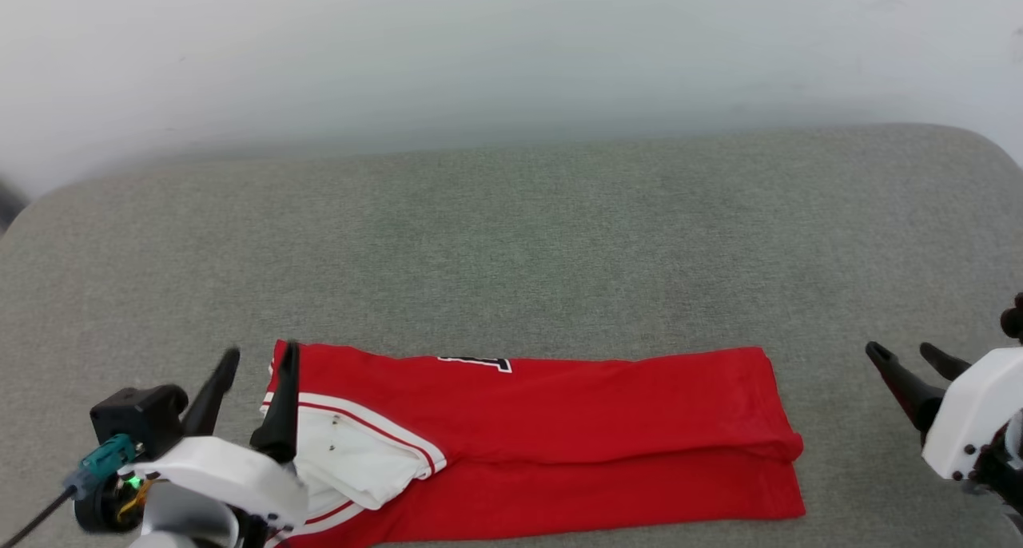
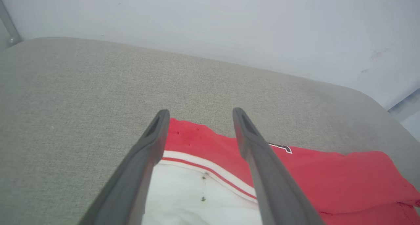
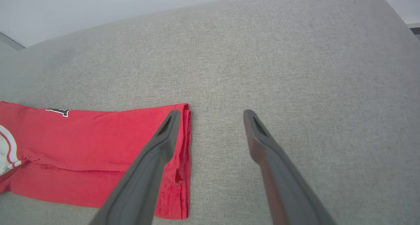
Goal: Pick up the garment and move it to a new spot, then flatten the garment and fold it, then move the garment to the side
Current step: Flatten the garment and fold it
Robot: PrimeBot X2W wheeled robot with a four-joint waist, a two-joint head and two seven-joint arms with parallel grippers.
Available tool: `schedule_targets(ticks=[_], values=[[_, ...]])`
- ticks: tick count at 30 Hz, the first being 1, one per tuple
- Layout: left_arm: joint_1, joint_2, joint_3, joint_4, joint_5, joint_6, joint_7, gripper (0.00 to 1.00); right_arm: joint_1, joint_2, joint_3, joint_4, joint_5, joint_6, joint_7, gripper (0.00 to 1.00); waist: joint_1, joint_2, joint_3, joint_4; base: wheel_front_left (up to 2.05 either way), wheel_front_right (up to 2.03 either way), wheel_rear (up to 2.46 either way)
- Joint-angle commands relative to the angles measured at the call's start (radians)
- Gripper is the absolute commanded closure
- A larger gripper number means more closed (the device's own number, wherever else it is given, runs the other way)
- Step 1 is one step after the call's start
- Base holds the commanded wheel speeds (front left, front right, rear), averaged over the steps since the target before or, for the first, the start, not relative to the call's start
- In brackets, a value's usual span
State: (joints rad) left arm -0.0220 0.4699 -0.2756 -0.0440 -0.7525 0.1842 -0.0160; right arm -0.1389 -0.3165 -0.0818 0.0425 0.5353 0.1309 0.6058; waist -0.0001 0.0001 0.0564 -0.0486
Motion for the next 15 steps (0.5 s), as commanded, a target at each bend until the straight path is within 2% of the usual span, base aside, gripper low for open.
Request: schedule_targets(ticks=[1,6,10,15], values=[[-0.031,-0.009,-0.007,-0.013,0.051,0.013,-0.056,0.0,0.003,0.001,-0.02,-0.014,-0.007,0.0,0.038,0.0,0.0001,-0.0001,-0.003,0.01,0.0,0.0,0.0],[-0.078,-0.053,-0.042,-0.023,0.162,0.02,-0.197,0.0,-0.005,0.024,-0.063,-0.017,-0.027,0.0,0.189,0.0,0.0001,-0.0001,0.005,0.041,0.0,0.0,0.0],[-0.107,-0.074,-0.062,-0.023,0.23,0.026,-0.232,0.0,0.005,0.053,-0.075,0.004,-0.045,0.0,0.27,0.0,0.0001,-0.0001,0.025,0.079,0.0,0.0,0.0],[-0.13,-0.099,-0.082,-0.031,0.279,0.02,-0.244,0.0,-0.003,0.092,-0.065,0.061,-0.068,0.0,0.308,0.0,0.0001,-0.0001,0.063,0.124,0.0,0.0,0.0]])
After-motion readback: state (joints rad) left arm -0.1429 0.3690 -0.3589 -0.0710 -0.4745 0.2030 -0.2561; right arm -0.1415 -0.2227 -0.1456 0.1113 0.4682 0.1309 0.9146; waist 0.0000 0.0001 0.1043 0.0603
